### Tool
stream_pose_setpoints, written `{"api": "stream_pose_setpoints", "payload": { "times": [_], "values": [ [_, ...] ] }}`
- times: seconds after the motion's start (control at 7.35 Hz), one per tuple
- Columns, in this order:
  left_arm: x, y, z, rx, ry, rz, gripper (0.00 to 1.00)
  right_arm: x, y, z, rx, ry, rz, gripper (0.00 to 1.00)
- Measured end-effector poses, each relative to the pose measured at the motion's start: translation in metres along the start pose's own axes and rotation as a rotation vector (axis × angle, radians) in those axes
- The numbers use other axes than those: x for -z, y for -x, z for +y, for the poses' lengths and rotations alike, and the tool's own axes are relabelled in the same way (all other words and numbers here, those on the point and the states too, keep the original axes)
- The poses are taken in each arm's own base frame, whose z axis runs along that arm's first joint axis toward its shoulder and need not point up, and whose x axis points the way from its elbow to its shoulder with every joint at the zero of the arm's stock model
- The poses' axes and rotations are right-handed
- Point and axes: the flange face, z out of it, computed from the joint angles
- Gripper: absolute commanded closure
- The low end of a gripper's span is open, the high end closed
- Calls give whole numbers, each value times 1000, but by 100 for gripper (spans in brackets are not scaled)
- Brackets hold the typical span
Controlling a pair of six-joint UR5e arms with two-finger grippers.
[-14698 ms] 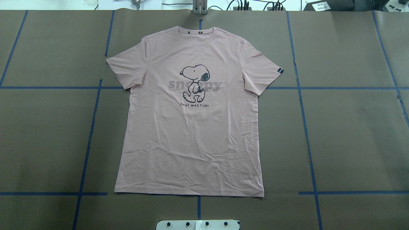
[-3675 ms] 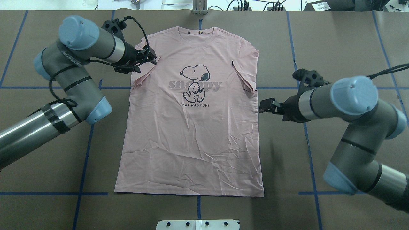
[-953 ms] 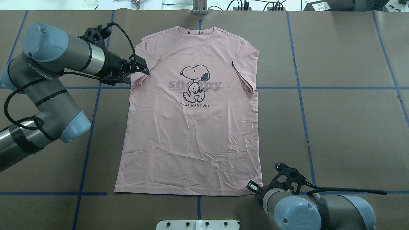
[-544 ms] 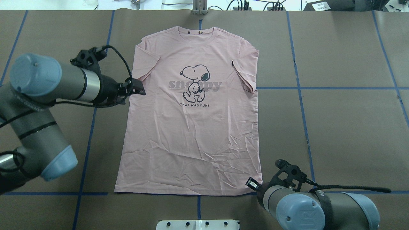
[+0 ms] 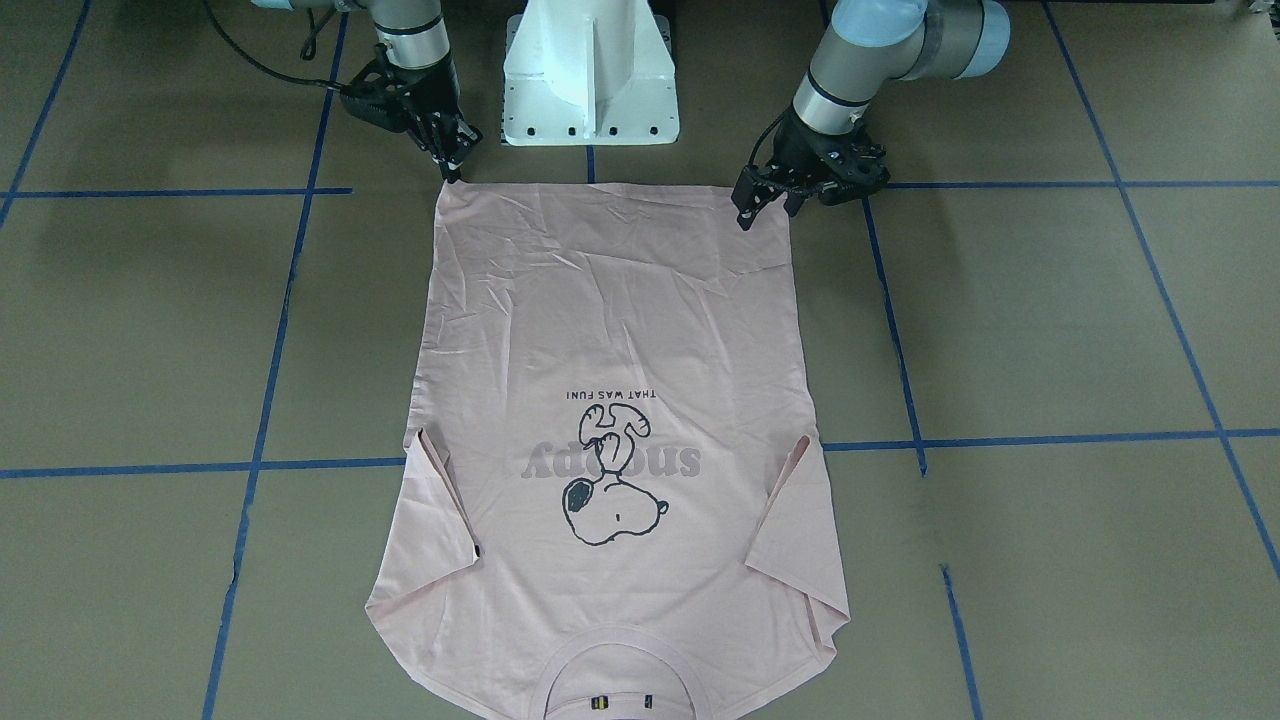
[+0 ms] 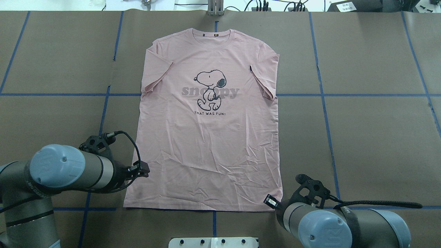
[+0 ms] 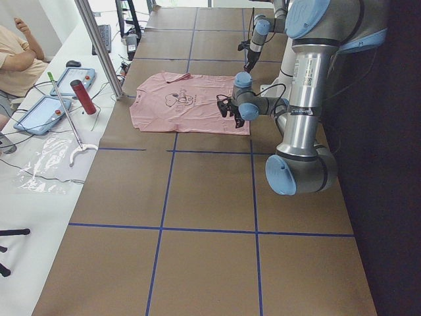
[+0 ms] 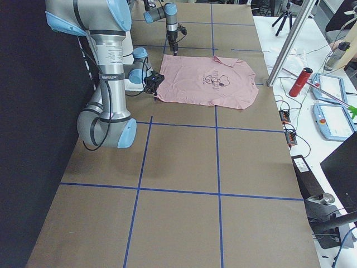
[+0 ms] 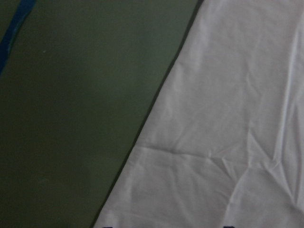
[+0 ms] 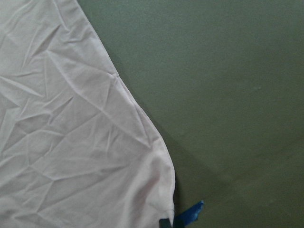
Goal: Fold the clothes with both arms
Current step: 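Grasp the shirt's hem corners nearest the robot with both grippers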
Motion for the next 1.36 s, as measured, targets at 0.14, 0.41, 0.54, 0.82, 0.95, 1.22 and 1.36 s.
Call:
{"api": "stream_pose_setpoints", "payload": {
  "times": [0.14, 0.41, 0.54, 0.82, 0.95, 1.22, 1.36],
  "values": [
    [-7, 7, 9, -9, 13, -17, 25, 0, 1, 1, 0, 4, 1, 100],
    [-18, 25, 21, -23, 28, -59, 29, 1, 1, 1, -1, 8, 0, 100],
    [-21, 30, 24, -26, 33, -68, 36, 1, 1, 2, -1, 9, 0, 100],
    [-22, 33, 28, -29, 39, -76, 74, 2, 2, 2, -2, 10, -2, 100],
    [-23, 35, 28, -28, 40, -81, 91, 2, 2, 2, -2, 10, -3, 100],
    [-24, 38, 28, -28, 40, -89, 100, 5, 3, 2, -2, 12, -8, 100],
    [-24, 39, 29, -29, 42, -91, 100, 5, 3, 2, -3, 13, -9, 100]
  ]
}}
